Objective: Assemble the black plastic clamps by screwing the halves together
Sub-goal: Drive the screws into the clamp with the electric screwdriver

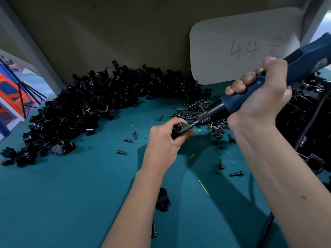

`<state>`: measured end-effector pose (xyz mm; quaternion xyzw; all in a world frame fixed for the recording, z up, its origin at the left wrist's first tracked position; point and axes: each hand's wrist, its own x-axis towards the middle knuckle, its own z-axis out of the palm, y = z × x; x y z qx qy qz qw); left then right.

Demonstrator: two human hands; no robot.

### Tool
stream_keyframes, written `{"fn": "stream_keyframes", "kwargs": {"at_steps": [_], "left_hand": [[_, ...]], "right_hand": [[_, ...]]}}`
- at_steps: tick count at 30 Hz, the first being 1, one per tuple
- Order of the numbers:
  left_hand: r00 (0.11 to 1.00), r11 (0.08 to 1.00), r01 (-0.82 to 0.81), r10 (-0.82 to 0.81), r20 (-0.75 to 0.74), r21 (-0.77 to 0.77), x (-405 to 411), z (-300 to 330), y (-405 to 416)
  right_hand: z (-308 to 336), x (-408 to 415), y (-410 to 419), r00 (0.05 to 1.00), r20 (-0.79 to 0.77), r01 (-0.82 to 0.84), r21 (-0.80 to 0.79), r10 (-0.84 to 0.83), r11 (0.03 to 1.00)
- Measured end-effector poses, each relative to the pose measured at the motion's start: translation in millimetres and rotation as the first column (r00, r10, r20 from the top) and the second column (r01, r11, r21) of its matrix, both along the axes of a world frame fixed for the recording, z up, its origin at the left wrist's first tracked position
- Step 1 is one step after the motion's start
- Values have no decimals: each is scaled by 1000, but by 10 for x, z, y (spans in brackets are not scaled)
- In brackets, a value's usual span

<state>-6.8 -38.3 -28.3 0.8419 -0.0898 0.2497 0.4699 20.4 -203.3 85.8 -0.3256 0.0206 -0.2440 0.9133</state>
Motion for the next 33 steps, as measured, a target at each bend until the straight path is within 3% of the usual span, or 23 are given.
{"fn": "stream_keyframes", "kwargs": {"at_steps": [7,10,13,22,29,33], "left_hand": [[999,993,-1,6,39,-122,2,14,-30],[999,1000,-6,7,50,-10,8,1,-35],[996,999,-53,52,72,7,11,-1,-29],[958,975,-152,104,267,164,-37,97,-21],[985,999,-31,36,168,-33,-35,156,-42],[998,941,14,-34,-53,-339,-41,182,2]], "right_hand": [[-19,51,-56,993,-108,-23,141,38,990],[-12,34,-45,997,-71,-22,93,29,995],[6,28,-26,998,-65,-6,81,11,997],[-2,68,-121,978,-199,-17,217,61,976],[65,30,-130,975,-65,-197,195,213,961],[99,-5,-174,973,-10,-229,105,231,968]]}}
